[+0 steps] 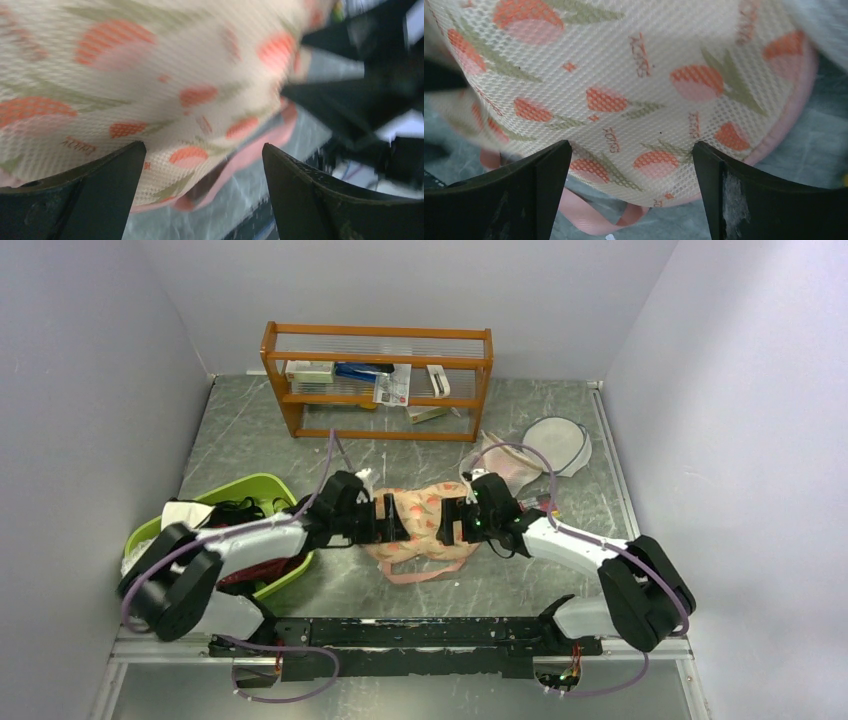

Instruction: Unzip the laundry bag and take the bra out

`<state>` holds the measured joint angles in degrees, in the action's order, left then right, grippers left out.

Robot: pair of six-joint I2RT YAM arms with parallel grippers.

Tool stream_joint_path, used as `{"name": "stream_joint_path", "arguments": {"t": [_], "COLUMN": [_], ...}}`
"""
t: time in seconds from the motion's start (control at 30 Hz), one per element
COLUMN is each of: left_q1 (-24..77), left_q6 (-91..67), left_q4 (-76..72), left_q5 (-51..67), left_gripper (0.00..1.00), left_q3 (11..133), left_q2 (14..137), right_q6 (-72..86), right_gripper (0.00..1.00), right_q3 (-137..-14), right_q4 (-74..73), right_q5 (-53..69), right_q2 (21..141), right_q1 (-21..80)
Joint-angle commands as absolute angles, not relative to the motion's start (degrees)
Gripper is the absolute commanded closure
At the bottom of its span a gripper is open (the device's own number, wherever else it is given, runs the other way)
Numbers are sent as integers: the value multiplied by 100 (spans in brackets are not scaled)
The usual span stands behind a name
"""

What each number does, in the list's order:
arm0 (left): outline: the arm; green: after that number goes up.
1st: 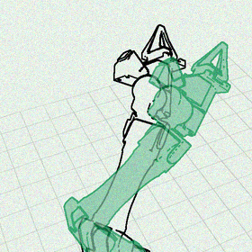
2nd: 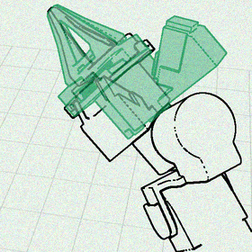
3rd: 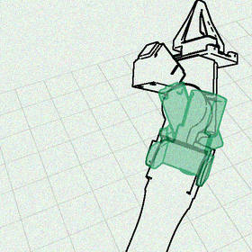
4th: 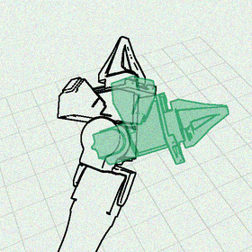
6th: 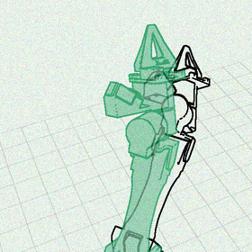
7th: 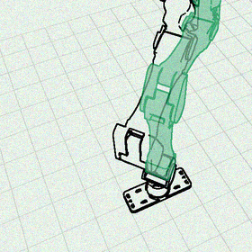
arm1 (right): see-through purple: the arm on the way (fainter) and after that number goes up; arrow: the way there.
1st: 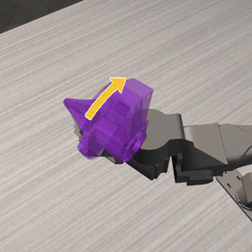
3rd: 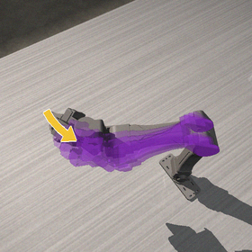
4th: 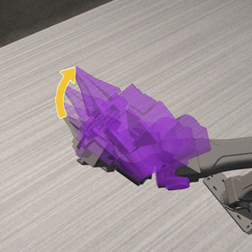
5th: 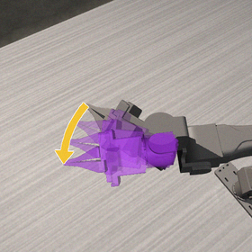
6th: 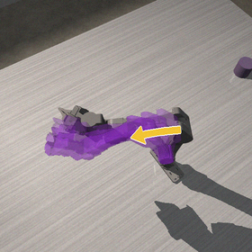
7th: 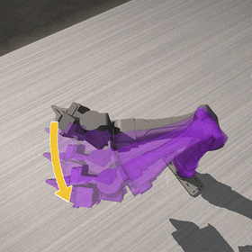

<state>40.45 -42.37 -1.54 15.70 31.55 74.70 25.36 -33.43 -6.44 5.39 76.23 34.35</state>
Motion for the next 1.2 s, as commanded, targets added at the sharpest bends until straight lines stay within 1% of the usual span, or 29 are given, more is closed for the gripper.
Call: {"name": "stream_joint_path", "arguments": {"t": [0.0, 0.07, 0.17, 0.27, 0.33, 0.43, 0.5, 0.6, 0.67, 0.73, 0.8, 0.87, 1.03, 1.17], "left_q1": [3533, 3387, 3324, 3322, 3322, 3290, 3183, 3149, 3170, 3274, 3460, 3714, 3967, 3973], "left_q6": [-4346, -4241, -3984, -3678, -3482, -3132, -2932, -2779, -2957, -3222, -3402, -3464, -3576, -3631], "left_q4": [-449, -494, -217, 114, 283, 470, 517, 764, 735, 587, 513, 597, 736, 616], "left_q5": [1168, 1205, 1162, 1117, 904, 566, 874, 1428, 1875, 2108, 2054, 1770, 996, 683], "left_gripper": [2, 2, 0, 0, 1, 2, 2, 2, 2, 2, 2, 2, 2, 2], "left_q3": [3989, 4399, 5169, 5768, 5845, 5558, 5312, 5036, 4744, 4451, 4341, 4438, 4653, 4642], "left_q2": [8527, 8924, 9393, 9662, 9436, 8759, 8280, 7738, 7449, 7252, 7196, 7274, 7745, 8118], "right_q6": [3182, 3392, 3559, 3651, 3648, 3590, 3358, 2958, 2820, 2813, 2879, 2898, 2733, 2872], "right_gripper": [7, 7, 7, 6, 6, 4, 0, 0, 0, 0, 0, 0, 2, 5], "right_q3": [-2770, -2664, -2815, -3095, -3289, -3340, -3436, -3759, -3801, -3641, -3402, -3244, -3038, -2613], "right_q4": [-40, 221, 570, 1211, 1402, 1356, 854, -20, -334, -303, -172, -153, -384, 10], "right_q5": [1401, 1419, 1294, 1716, 1830, 1683, 1348, 762, 583, 812, 1098, 1243, 1057, 1138], "right_q2": [7448, 7474, 7776, 8139, 8076, 7543, 7162, 6781, 6569, 6362, 6245, 6263, 6517, 6561], "right_q1": [3563, 3949, 4720, 5170, 5310, 5312, 5252, 4961, 4553, 3943, 3330, 2989, 2879, 2886]}}
